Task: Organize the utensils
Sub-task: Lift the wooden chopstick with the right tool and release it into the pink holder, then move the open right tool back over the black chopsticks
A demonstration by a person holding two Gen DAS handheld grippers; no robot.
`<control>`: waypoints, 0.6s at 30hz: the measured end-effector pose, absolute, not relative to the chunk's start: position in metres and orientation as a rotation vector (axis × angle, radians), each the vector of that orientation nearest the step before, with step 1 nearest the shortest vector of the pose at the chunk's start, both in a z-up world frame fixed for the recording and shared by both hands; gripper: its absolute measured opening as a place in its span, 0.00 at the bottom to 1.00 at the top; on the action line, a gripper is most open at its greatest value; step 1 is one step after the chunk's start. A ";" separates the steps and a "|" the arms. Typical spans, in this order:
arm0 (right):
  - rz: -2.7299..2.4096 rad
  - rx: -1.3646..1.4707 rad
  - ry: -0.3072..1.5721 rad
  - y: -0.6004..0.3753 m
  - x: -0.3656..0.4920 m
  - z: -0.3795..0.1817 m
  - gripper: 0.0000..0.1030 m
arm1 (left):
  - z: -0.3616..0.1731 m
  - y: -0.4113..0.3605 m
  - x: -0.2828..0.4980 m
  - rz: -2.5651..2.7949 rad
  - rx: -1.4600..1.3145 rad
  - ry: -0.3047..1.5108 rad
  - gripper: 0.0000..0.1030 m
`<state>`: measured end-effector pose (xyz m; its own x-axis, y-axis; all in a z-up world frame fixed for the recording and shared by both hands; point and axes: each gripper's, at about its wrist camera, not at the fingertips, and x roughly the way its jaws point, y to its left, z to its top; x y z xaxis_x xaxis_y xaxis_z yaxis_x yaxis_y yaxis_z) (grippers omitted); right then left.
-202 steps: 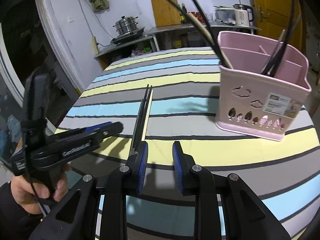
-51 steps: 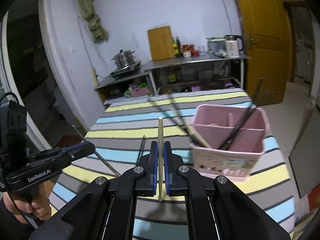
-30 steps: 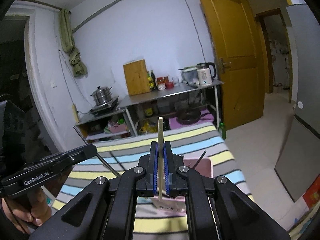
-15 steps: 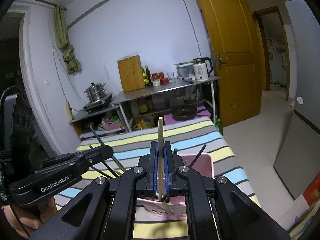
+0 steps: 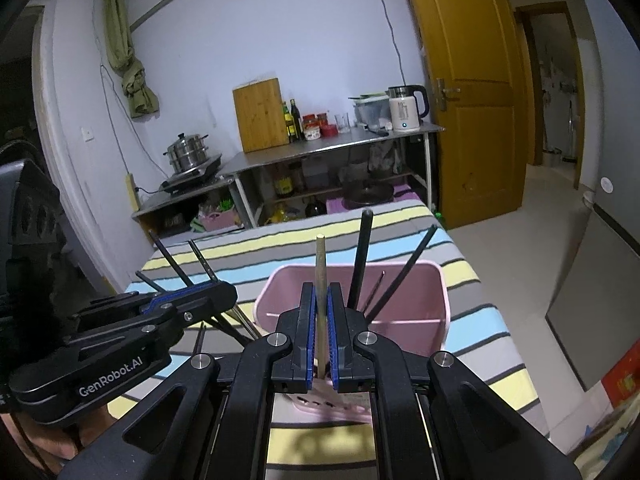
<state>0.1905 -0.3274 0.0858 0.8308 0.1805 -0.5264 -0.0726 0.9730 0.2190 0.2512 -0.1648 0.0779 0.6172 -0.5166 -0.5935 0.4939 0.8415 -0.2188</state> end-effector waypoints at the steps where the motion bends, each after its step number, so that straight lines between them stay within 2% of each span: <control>1: 0.135 0.192 0.578 -0.327 0.191 0.085 0.05 | 0.078 -0.165 0.250 -0.582 -0.038 0.694 0.05; 9: 0.122 0.175 0.566 -0.327 0.181 0.093 0.11 | 0.096 -0.151 0.231 -0.573 -0.053 0.636 0.05; 18: 0.112 0.170 0.532 -0.327 0.155 0.109 0.11 | 0.114 -0.119 0.200 -0.565 -0.075 0.578 0.06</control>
